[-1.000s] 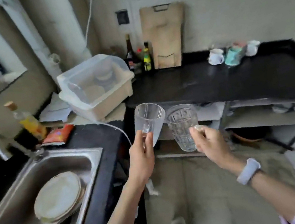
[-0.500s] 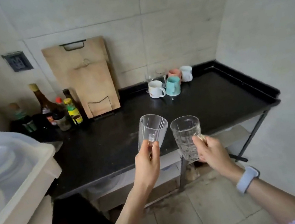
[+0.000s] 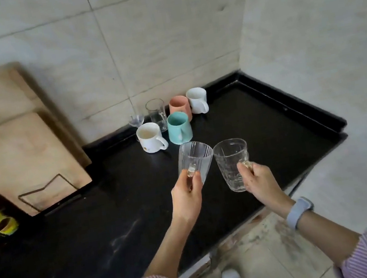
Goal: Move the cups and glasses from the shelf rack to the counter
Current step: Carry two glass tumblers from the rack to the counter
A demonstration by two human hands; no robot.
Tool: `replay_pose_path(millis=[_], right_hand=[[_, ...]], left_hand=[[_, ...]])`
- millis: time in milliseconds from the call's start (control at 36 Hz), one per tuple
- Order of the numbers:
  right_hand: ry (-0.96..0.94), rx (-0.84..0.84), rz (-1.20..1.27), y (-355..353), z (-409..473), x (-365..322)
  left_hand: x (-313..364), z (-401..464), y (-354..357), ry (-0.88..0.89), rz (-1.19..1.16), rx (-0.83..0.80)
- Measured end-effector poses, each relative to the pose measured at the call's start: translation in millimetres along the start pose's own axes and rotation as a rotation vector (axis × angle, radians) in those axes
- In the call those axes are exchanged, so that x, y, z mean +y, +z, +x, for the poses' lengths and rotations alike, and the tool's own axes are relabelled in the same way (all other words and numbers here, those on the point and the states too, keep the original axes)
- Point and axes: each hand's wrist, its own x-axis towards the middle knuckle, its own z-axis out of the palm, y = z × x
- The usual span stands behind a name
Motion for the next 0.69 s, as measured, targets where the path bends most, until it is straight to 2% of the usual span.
replay_pose_path(millis=[333,694], right_hand=[[0.011,0.01,-0.132,-14.2,199.5,50.4],[-0.023,0.073,-0.107,6.2,305.5,101.8]], left_hand=[[-51.6,180.5,104.5,-0.087,-0.018,-0.008],[-90.4,274.9,164.3,-0.074,-0.177,0.067]])
